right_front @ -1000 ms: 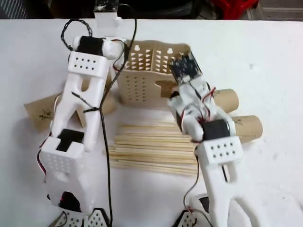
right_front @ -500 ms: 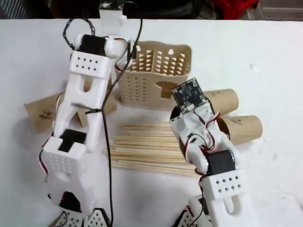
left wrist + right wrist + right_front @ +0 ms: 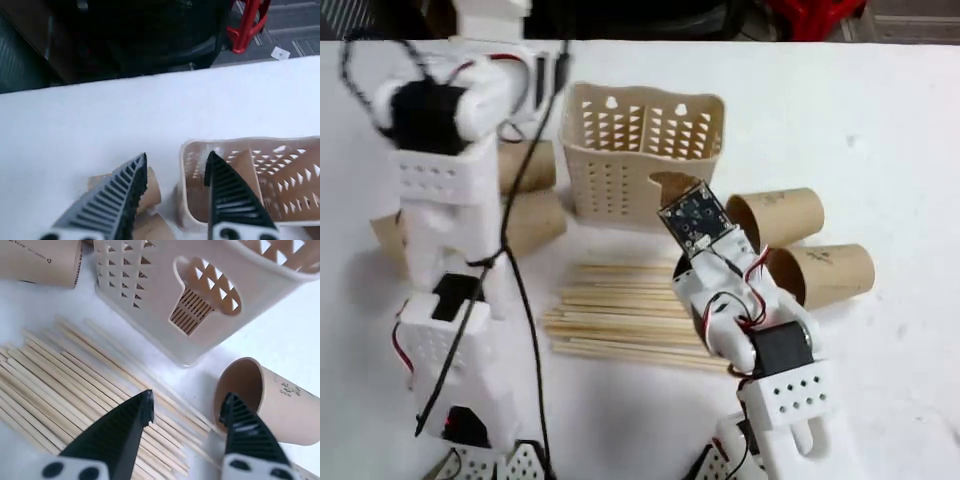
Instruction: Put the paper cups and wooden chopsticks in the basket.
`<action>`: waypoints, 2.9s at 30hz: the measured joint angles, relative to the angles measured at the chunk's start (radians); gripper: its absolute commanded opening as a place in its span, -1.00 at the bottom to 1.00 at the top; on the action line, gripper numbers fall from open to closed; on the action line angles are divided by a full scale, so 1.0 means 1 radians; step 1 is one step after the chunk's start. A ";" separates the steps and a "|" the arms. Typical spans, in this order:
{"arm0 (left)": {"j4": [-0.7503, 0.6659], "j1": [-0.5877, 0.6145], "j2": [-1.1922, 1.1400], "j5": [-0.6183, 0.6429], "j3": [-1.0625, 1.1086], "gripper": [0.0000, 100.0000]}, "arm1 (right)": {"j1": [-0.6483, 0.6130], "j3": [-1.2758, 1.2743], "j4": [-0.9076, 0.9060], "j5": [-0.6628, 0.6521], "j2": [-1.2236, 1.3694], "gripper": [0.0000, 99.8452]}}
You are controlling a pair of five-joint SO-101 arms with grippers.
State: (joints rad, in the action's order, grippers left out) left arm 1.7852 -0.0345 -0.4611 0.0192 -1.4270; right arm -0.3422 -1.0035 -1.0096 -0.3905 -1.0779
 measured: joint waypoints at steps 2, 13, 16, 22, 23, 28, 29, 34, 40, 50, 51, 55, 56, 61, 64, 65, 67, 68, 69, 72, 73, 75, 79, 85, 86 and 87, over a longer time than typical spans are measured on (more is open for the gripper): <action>0.003 0.038 0.005 -0.020 -0.021 -0.59 | 0.000 0.000 -0.021 -0.003 0.000 -0.58; 0.003 0.261 0.540 -0.083 0.612 -0.59 | 0.009 0.000 -0.203 -0.218 -0.008 -0.59; 0.003 0.275 0.769 -0.147 0.901 -0.59 | 0.032 0.000 -0.206 -0.241 -0.008 -0.59; -0.161 0.282 1.163 -0.236 1.533 -0.59 | 0.167 0.051 -0.278 -0.258 -0.008 -0.58; -0.201 0.282 1.215 -0.242 1.639 -0.59 | 0.196 0.084 -0.302 -0.269 -0.008 -0.58; -0.453 0.282 1.379 -0.264 2.156 -0.59 | 0.388 0.267 -0.404 -0.436 0.032 -0.48; -0.496 0.282 1.390 -0.279 2.242 -0.59 | 0.434 0.292 -0.408 -0.471 0.055 -0.46; -0.692 0.282 1.401 -0.311 2.516 -0.59 | 0.601 0.381 -0.408 -0.628 0.262 -0.43; -0.753 0.282 1.404 -0.313 2.578 -0.59 | 0.623 0.387 -0.334 -0.661 0.448 -0.42; -0.760 0.256 1.410 -0.313 2.595 -0.59 | 0.600 0.193 -0.095 -0.669 0.491 -0.37; -0.760 0.256 1.410 -0.313 2.595 -0.59 | 0.601 0.181 -0.072 -0.669 0.497 -0.37; -0.760 0.256 1.410 -0.313 2.595 -0.59 | 0.644 0.157 0.021 -0.669 0.531 -0.38; -0.760 0.256 1.410 -0.313 2.595 -0.59 | 0.661 0.155 0.043 -0.672 0.545 -0.38; -0.760 0.256 1.410 -0.313 2.595 -0.59 | 0.738 0.155 0.138 -0.721 0.629 -0.38; -0.760 0.256 1.410 -0.313 2.595 -0.59 | 0.781 0.155 0.195 -0.729 0.677 -0.47; -0.760 0.256 1.410 -0.313 2.595 -0.59 | 0.795 0.155 0.210 -0.730 0.687 -0.54; -0.760 0.256 1.410 -0.313 2.595 -0.59 | 0.815 0.155 0.241 -0.732 0.697 -0.71; -0.760 0.255 1.410 -0.313 2.595 -0.59 | 0.819 0.155 0.258 -0.732 0.701 -0.80; -0.760 0.253 1.410 -0.313 2.595 -0.59 | 0.821 0.155 0.270 -0.732 0.703 -0.88; -0.760 0.253 1.410 -0.313 2.607 -0.59 | 0.836 0.157 0.298 -0.709 0.703 -0.95; -0.760 0.252 1.410 -0.313 2.613 -0.59 | 0.844 0.163 0.301 -0.686 0.703 -0.95; -0.760 0.249 1.410 -0.313 2.615 -0.59 | 0.858 0.183 0.293 -0.632 0.706 -0.97; -0.760 0.224 1.410 -0.313 2.621 -0.59 | 0.907 0.262 0.249 -0.523 0.706 -0.97; -0.760 0.218 1.410 -0.313 2.621 -0.59 | 0.918 0.488 0.002 -0.373 0.706 -0.97; -0.760 0.218 1.410 -0.313 2.621 -0.59 | 0.918 0.539 -0.048 -0.347 0.706 -0.97; -0.760 0.218 1.410 -0.313 2.621 -0.59 | 0.921 0.595 -0.092 -0.316 0.706 -0.97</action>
State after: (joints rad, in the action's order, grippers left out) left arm 1.0257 0.1834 0.9490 -0.2938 1.1937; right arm 0.5785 -0.4081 -1.1017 -0.7066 -0.3721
